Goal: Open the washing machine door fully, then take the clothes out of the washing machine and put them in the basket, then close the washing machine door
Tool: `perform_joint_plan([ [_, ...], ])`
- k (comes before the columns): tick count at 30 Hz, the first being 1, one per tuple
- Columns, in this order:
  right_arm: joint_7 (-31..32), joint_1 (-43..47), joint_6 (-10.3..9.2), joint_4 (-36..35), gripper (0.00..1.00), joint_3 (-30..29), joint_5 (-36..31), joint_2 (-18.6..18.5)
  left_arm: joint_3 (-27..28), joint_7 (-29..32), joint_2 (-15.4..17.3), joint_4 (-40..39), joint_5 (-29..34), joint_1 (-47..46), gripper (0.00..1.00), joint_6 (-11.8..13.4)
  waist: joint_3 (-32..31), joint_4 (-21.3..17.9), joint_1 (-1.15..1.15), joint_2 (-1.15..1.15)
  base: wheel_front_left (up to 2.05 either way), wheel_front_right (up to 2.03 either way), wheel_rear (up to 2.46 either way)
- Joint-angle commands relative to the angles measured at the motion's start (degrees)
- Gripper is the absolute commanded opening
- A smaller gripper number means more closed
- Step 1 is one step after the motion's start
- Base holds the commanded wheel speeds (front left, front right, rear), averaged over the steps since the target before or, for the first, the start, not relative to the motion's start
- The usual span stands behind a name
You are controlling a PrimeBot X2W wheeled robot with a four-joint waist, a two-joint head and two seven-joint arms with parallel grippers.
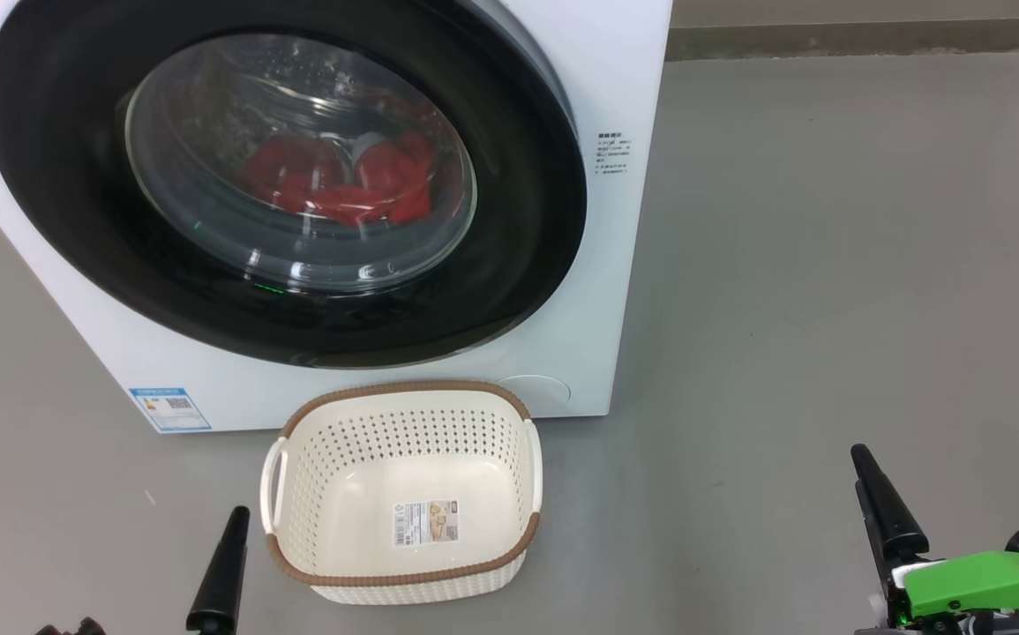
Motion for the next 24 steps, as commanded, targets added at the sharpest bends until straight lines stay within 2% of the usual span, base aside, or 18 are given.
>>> perform_joint_plan([
  [1, -0.5, -1.0, -0.01, -1.8, 1.0, 0.4, -1.9, -0.9, 0.3, -0.7, 0.8, -2.0, 1.8, -0.5, 1.0, -0.1, 0.0, 0.0, -0.01, 0.0, 0.0, 0.0, 0.0],
  [24, -4.4, -0.7, -0.02, -3.5, 1.0, 2.6, -19.4, -1.8, -0.9, -4.6, 0.9, -5.3, 22.3, 0.3, 1.0, 0.5, 0.6, -0.3, -0.01, 0.0, 0.0, 0.0, 0.0],
])
